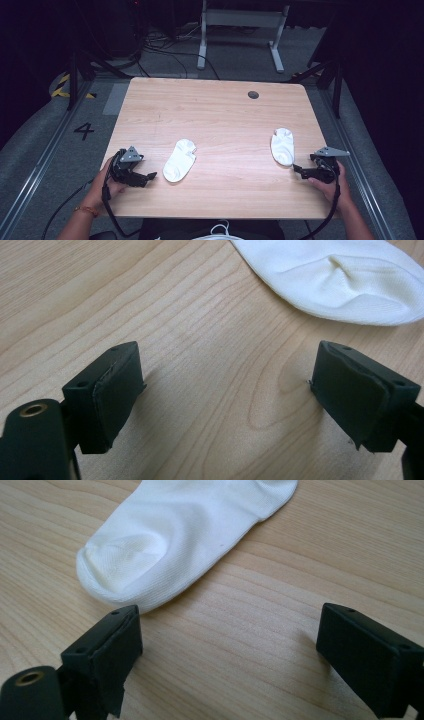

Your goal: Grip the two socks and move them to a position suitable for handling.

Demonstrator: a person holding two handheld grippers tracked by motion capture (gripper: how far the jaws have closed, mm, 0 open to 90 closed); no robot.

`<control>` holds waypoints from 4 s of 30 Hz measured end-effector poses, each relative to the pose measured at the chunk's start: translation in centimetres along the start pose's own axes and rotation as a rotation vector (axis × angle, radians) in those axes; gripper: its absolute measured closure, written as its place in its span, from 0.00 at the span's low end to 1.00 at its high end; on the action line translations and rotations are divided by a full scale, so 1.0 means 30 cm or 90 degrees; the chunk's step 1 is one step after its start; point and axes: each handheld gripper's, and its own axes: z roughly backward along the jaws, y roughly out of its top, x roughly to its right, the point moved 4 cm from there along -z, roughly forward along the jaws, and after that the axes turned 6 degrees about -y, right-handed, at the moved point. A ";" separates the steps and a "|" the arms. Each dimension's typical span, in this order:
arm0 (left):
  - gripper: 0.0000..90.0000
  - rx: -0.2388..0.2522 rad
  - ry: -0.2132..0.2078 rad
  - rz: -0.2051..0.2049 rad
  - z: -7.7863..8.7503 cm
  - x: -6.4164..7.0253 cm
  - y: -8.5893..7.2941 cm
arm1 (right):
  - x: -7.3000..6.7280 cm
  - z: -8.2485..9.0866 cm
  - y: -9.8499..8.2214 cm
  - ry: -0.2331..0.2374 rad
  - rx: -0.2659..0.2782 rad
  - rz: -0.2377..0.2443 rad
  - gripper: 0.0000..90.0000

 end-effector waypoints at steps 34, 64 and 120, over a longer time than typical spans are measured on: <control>0.80 -0.028 -0.125 -0.159 -0.088 0.215 0.142 | 0.001 0.001 0.000 -0.003 0.000 -0.004 0.13; 0.64 0.017 -0.087 -0.137 -0.102 0.182 0.240 | 0.001 0.001 0.000 -0.003 0.000 -0.003 0.13; 0.36 0.056 -0.048 -0.094 -0.176 0.184 0.304 | -0.351 0.076 0.106 0.197 -0.027 0.227 0.53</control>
